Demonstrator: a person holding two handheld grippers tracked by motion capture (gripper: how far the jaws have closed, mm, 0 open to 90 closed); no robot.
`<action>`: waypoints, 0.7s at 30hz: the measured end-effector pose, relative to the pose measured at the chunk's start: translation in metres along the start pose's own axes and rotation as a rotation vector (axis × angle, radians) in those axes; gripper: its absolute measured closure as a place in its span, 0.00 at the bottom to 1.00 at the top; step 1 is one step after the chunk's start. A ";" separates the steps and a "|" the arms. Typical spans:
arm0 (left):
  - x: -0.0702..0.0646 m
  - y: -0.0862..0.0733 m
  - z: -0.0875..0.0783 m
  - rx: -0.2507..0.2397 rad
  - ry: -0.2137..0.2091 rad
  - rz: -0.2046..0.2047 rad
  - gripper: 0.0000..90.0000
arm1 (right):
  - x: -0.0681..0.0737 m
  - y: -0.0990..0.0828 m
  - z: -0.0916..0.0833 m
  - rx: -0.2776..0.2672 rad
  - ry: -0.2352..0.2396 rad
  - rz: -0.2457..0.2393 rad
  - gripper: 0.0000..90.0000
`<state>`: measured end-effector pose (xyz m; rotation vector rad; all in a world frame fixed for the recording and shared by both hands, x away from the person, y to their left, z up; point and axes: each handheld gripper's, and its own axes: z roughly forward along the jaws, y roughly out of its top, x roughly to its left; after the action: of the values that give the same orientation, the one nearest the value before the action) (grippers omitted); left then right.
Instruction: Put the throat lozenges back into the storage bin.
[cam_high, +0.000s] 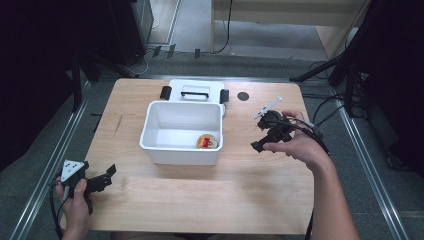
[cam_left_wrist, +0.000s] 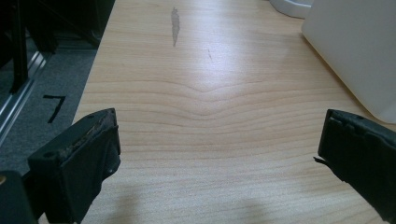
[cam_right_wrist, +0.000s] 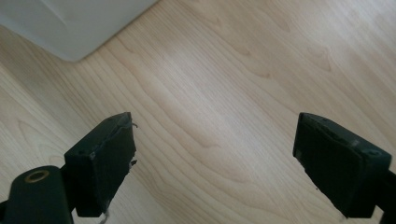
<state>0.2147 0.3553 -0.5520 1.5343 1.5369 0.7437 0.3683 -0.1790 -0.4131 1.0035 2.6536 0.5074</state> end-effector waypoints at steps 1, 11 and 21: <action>0.000 0.000 0.000 -0.001 -0.001 -0.002 0.00 | -0.001 -0.002 0.001 0.002 0.000 0.006 0.15; 0.000 0.000 0.000 -0.001 0.000 -0.001 0.00 | -0.011 -0.035 0.013 0.009 -0.004 0.070 0.15; 0.000 0.000 0.000 -0.001 0.001 0.000 0.00 | -0.018 -0.063 0.022 -0.005 -0.025 0.130 0.15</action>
<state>0.2144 0.3551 -0.5519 1.5338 1.5368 0.7458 0.3526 -0.2300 -0.4568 1.1788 2.5757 0.5241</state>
